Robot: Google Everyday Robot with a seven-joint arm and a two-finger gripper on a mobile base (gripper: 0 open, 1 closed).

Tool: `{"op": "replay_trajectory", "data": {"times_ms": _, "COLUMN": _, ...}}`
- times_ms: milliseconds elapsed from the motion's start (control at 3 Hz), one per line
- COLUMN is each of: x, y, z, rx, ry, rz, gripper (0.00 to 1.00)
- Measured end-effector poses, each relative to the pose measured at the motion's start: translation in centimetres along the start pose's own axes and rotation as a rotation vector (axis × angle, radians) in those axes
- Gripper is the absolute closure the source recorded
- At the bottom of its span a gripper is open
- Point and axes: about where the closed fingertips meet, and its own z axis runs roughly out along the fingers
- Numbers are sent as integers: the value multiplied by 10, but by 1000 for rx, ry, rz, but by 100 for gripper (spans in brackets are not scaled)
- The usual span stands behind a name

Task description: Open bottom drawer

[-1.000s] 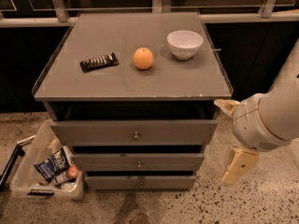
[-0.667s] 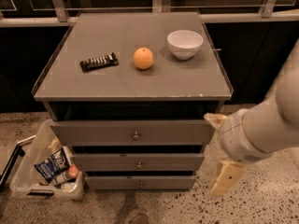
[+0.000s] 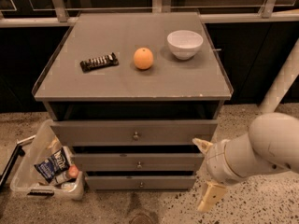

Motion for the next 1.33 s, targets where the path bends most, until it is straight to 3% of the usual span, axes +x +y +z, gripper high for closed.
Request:
{"op": "replay_trajectory", "data": {"times_ms": 333, "x": 21, "y": -3, "z": 46, "rx": 4, "ry": -36, "rz": -7, "gripper": 0}}
{"op": "replay_trajectory", "data": {"times_ms": 667, "x": 20, "y": -3, "z": 46, "rx": 5, "ry": -35, "rz": -9, "gripper": 0}}
{"op": "replay_trajectory", "data": {"times_ms": 1000, "x": 21, "y": -3, "z": 75, "rx": -36, "ry": -49, "rz": 12, "gripper": 0}}
{"op": "replay_trajectory", "data": {"times_ms": 1333, "x": 35, "y": -13, "z": 120, "rx": -82, "ry": -55, "rz": 74, "gripper": 0}}
